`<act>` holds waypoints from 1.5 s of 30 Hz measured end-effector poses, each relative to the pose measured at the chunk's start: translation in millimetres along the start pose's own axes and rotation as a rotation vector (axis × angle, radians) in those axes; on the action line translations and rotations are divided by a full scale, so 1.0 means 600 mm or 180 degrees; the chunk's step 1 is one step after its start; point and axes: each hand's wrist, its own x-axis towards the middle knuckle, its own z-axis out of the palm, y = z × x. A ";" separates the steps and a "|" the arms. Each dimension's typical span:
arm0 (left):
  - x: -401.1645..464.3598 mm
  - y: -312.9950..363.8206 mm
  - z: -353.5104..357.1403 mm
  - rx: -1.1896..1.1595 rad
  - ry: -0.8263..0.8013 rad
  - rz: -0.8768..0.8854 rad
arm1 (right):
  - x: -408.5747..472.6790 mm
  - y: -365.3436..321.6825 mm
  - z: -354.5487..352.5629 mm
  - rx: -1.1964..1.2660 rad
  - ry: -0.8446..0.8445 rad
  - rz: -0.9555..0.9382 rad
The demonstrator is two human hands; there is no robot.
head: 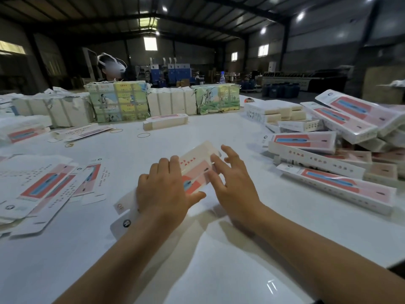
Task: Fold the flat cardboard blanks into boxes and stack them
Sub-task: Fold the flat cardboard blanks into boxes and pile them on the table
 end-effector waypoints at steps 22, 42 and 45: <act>-0.003 -0.042 -0.037 -0.0726 -0.0291 0.0463 | -0.008 0.007 -0.034 0.2054 -0.1138 0.0313; -0.004 -0.037 -0.026 -0.1701 -0.0185 -0.0063 | -0.023 -0.030 -0.014 0.1455 0.0898 -0.0507; -0.004 -0.032 -0.027 -0.1762 -0.0205 -0.0070 | -0.022 -0.031 -0.012 0.1486 0.0958 -0.0516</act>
